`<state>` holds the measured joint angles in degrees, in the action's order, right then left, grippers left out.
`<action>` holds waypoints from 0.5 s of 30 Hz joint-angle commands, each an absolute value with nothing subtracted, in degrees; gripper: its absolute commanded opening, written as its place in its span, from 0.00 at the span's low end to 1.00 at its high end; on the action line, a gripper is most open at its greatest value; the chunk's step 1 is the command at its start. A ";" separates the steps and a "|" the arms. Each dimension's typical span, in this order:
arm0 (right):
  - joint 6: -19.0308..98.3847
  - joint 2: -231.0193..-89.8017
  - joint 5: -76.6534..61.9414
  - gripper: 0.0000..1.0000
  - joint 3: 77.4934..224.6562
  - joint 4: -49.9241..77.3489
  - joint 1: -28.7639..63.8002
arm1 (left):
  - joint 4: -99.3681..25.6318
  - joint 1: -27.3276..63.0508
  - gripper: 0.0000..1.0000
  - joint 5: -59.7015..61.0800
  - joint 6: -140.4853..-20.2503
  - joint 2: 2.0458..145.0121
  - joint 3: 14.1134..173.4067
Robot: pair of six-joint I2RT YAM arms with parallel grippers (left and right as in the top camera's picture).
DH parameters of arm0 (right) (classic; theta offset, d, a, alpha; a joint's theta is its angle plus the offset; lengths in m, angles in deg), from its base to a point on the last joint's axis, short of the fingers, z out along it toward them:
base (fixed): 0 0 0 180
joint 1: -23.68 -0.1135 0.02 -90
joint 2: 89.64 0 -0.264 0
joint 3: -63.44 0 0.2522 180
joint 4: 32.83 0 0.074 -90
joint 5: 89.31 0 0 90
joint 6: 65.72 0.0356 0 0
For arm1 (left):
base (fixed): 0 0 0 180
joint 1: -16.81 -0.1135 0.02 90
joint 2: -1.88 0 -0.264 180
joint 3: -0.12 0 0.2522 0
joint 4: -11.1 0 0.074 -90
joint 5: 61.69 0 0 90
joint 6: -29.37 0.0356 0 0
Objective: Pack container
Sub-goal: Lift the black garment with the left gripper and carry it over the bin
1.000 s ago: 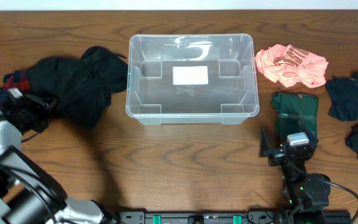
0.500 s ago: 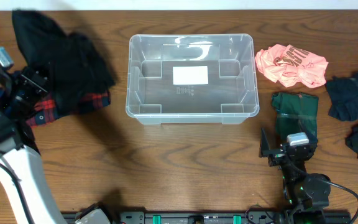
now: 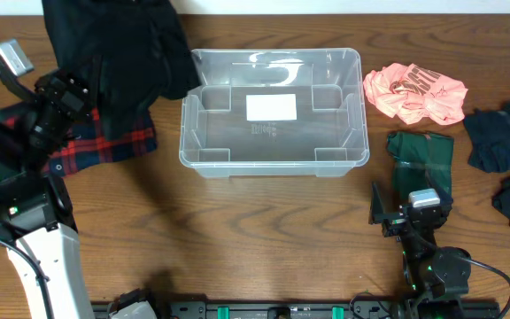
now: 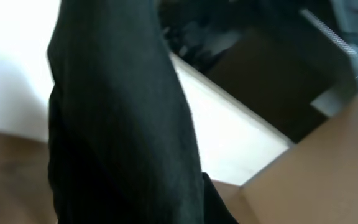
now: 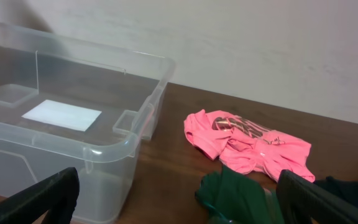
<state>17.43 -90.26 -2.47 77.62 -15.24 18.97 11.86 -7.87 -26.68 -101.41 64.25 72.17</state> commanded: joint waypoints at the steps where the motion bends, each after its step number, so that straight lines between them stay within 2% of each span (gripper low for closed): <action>1: 18.24 -89.91 -2.54 0.99 77.52 -15.02 20.00 | 17.04 -7.46 0.06 -30.28 -108.79 61.65 73.43; 6: 18.24 -89.91 -2.54 0.99 77.52 -15.02 20.00 | 16.82 -2.52 0.06 -30.87 -109.38 62.13 73.41; 15: 18.24 -89.91 -2.54 0.99 77.52 -15.02 20.00 | 16.74 14.53 0.06 -25.12 -106.91 70.04 73.41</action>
<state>17.43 -90.26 -2.47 77.62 -15.26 18.97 15.27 10.62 -28.29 -108.40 68.05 72.12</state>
